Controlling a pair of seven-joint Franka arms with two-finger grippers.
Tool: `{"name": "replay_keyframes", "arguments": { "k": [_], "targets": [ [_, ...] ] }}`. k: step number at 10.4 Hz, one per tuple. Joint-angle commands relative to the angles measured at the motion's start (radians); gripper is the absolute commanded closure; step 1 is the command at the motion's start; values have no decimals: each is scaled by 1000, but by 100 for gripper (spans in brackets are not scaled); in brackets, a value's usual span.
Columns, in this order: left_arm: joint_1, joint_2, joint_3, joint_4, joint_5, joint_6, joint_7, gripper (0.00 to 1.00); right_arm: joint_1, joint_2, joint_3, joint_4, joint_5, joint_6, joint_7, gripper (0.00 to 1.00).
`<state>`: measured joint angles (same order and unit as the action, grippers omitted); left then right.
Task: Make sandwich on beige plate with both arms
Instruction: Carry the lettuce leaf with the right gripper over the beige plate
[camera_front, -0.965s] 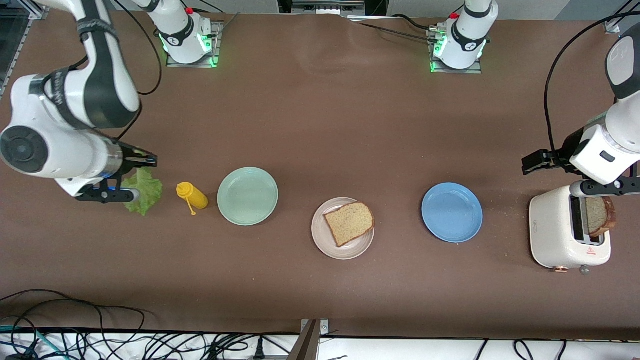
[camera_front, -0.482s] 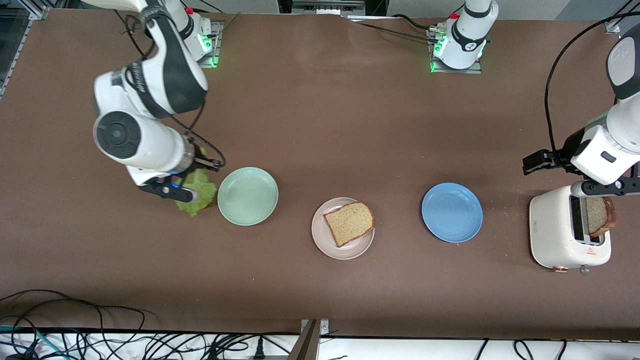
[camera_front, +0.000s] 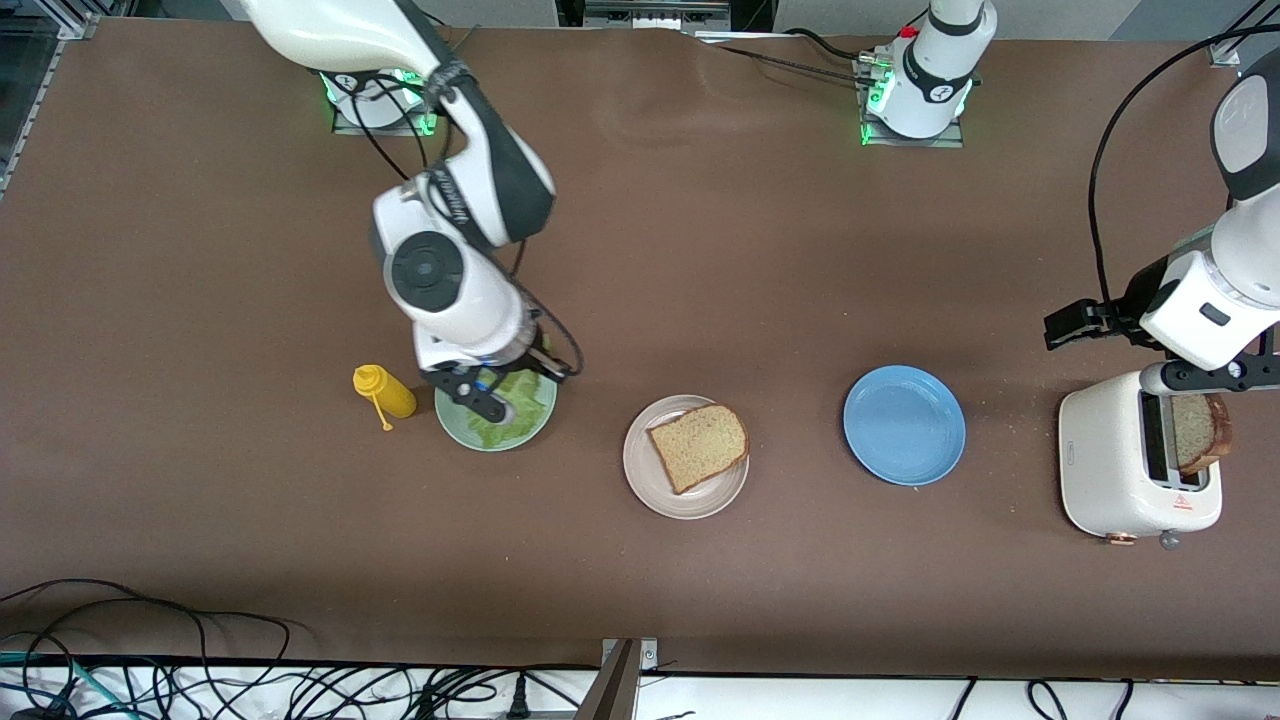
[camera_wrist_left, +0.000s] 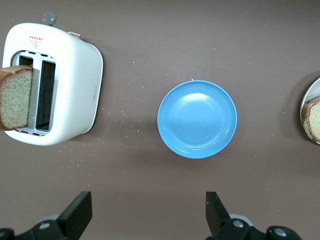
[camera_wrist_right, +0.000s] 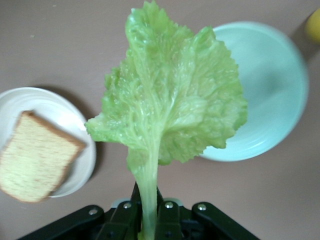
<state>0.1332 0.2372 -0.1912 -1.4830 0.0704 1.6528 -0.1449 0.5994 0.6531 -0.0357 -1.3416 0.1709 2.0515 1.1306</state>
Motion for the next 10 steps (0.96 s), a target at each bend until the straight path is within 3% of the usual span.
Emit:
{"name": "replay_keyframes", "arguments": {
  "k": [1, 4, 7, 10],
  "targets": [
    [12, -13, -8, -14, -6, 4, 22, 0, 49, 173, 16, 203, 45, 112, 238, 100],
    [12, -12, -8, -14, -6, 4, 22, 0, 57, 265, 82, 206, 50, 373, 481, 100],
    [12, -10, -8, -14, -6, 4, 22, 0, 63, 333, 117, 211, 55, 544, 524, 100],
    [12, -6, -8, -14, -6, 4, 22, 0, 71, 353, 155, 222, 55, 566, 589, 100]
  ]
}}
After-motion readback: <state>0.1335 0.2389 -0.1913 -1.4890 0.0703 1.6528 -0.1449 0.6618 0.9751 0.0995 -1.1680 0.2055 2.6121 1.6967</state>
